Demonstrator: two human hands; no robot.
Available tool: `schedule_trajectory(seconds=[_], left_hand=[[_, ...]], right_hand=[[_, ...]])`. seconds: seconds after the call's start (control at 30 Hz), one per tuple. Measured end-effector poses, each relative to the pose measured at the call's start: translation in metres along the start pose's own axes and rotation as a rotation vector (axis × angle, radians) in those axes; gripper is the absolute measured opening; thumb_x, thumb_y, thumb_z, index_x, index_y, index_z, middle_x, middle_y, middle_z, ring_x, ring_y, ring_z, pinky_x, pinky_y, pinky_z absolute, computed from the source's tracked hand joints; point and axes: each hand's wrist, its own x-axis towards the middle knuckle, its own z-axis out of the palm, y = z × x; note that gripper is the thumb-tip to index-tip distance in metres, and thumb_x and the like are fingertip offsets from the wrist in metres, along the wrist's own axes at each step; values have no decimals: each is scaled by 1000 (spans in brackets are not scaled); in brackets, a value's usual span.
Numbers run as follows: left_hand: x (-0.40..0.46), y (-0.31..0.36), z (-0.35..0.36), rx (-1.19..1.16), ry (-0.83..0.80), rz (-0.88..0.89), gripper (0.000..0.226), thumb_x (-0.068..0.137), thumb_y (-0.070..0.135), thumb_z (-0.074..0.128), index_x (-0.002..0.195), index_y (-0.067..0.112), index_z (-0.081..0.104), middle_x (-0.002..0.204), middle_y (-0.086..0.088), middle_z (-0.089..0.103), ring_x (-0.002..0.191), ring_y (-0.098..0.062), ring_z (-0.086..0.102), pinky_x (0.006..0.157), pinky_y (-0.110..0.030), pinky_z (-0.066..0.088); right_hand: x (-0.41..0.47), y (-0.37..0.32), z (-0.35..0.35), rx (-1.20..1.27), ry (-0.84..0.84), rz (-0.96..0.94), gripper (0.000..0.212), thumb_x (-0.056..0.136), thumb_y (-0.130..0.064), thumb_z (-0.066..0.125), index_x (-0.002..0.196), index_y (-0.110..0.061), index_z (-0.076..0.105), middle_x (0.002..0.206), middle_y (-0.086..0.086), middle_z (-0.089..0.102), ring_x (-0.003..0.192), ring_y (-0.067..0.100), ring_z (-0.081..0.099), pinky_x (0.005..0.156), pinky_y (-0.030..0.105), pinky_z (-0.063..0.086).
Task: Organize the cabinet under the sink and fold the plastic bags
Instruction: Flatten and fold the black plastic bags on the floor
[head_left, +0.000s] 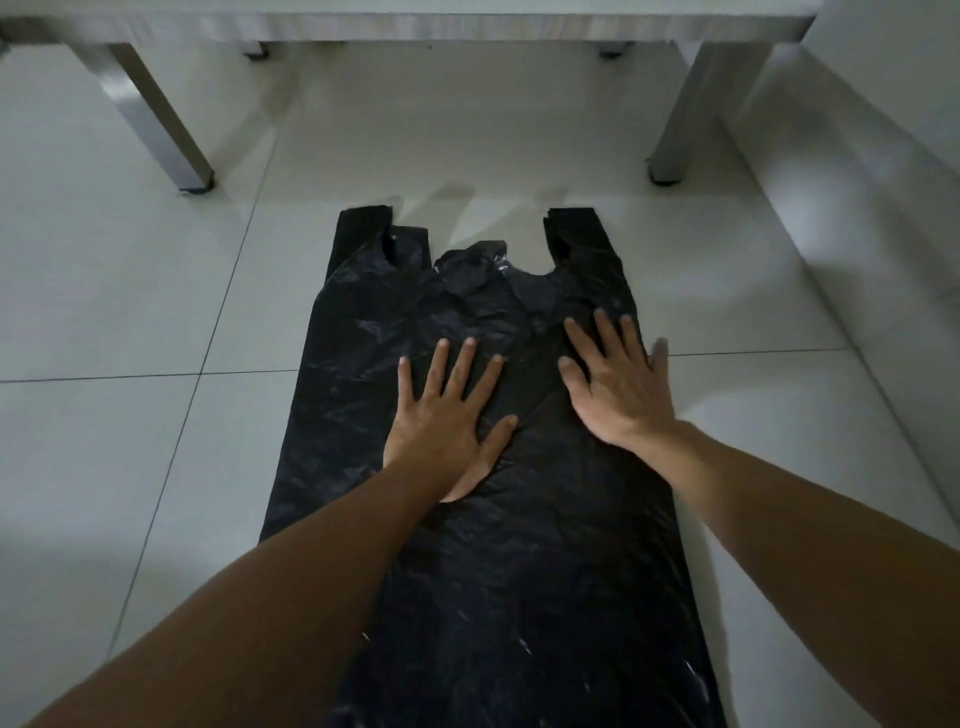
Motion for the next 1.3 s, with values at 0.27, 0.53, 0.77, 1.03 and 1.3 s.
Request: schedule_trajectory(seconds=[0.27,0.53,0.77,1.03,1.3], left_hand=[[0,0,1,-7,18,-15,74,90,68,-2,150,30,-22,158,0,-27,145,-27,-27,116,-57,-9],[0,0,-1,-8,-16,-26,76,89,70,-3,149,30,-25,156,0,-32,142,-29,-32,115,-59,-10],[0,2,-7,-8,-50,-24,75,90,69,-1,148,29,-27,154,-1,-36,141,-29,-35,114,-60,-9],[0,1,-7,-19,-46,-17,75,91,68,2,150,29,-22,156,-1,-32,141,-29,-33,114,-61,-9],[0,-1,-7,-52,-39,-7,76,92,68,5,152,28,-19,157,-2,-30,141,-31,-34,112,-63,-11]], right_hand=[[52,13,-26,-42,38,-76,62,99,-60,11,156,-37,0,164,-3,-12,150,29,-13,117,60,-6],[101,15,-28,82,143,-52,55,104,-49,18,155,-31,18,166,-1,4,152,27,-2,119,59,1],[131,-18,-46,119,227,-136,49,98,-34,36,145,-18,42,152,10,40,142,36,28,110,56,22],[152,-100,-88,503,-240,-13,60,82,-36,76,129,-7,52,121,4,54,111,23,53,97,37,46],[163,-138,-96,641,36,55,21,79,-3,58,95,-6,71,98,8,73,93,25,67,85,37,57]])
